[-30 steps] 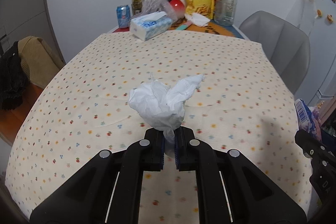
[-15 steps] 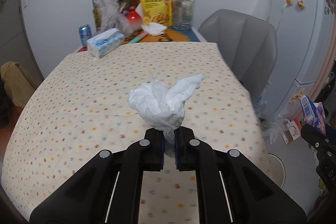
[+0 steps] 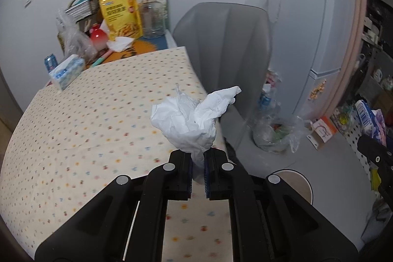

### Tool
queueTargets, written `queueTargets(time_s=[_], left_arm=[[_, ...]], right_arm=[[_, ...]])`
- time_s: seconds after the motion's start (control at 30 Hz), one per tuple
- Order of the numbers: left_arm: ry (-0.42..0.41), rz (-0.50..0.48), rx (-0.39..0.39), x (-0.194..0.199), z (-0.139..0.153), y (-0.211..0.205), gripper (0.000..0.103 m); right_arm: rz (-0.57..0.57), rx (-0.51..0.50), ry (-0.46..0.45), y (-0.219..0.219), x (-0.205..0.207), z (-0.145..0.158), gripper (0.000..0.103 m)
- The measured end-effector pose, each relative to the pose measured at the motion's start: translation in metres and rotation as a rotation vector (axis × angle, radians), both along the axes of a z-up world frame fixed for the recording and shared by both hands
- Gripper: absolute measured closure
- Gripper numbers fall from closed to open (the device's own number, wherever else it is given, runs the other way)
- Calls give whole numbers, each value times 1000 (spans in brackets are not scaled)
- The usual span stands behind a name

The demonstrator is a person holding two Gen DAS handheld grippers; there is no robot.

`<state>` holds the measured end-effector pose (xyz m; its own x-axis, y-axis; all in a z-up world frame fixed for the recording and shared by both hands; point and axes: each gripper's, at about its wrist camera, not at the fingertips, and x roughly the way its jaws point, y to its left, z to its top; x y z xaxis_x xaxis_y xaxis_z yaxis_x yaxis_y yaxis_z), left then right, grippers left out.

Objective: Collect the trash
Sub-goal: 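Carry the plastic bag and wipes packet in both tools over the white bin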

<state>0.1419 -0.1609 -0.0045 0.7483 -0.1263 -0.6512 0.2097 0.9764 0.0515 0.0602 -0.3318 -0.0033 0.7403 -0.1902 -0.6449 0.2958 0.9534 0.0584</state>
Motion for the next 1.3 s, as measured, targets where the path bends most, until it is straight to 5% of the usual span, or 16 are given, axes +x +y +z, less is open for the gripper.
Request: queueTargets(time_s=[0.63,1.3], left_arm=[[60,-176,74,1,-34,-119,95],[140,-200,174,20,-87,-162,95]], right_arm=[[-161,-2,90,-107,-25,-41,65],[-165,59,197,-151,6,-111,65]])
